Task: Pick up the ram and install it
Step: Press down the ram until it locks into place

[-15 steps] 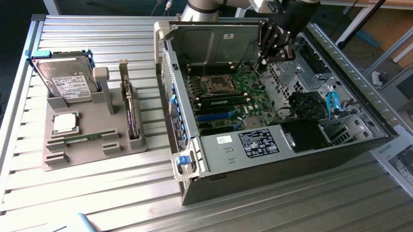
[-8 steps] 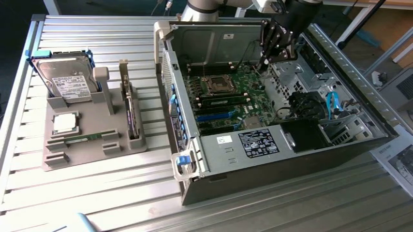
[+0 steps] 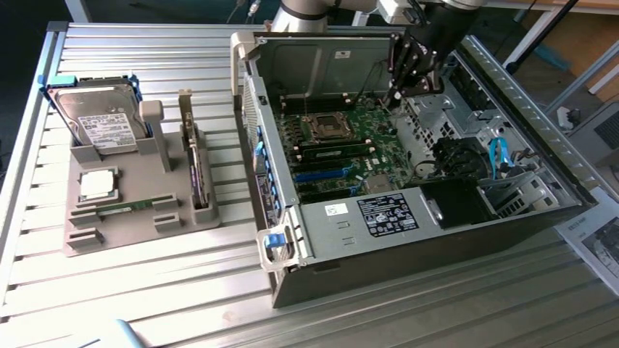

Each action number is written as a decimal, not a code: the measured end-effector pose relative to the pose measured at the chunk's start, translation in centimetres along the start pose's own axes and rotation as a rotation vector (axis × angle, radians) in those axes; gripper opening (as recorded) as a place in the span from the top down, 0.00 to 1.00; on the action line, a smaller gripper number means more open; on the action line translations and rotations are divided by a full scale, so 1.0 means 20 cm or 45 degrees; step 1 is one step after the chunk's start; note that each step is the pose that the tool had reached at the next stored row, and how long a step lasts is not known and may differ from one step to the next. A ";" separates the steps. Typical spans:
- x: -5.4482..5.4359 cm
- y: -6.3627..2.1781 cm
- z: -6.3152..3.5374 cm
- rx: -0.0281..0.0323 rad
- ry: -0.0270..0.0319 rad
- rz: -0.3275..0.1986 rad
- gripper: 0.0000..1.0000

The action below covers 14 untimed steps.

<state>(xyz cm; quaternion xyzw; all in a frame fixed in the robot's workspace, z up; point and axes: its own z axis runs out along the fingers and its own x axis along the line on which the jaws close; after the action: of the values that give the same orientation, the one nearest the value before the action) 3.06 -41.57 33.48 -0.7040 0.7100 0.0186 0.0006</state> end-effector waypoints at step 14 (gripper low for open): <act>0.00 -0.002 0.088 0.0000 -0.0001 0.000 0.90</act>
<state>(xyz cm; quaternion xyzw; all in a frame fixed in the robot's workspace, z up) 3.06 -41.57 31.71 -0.7040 0.7100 0.0187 0.0006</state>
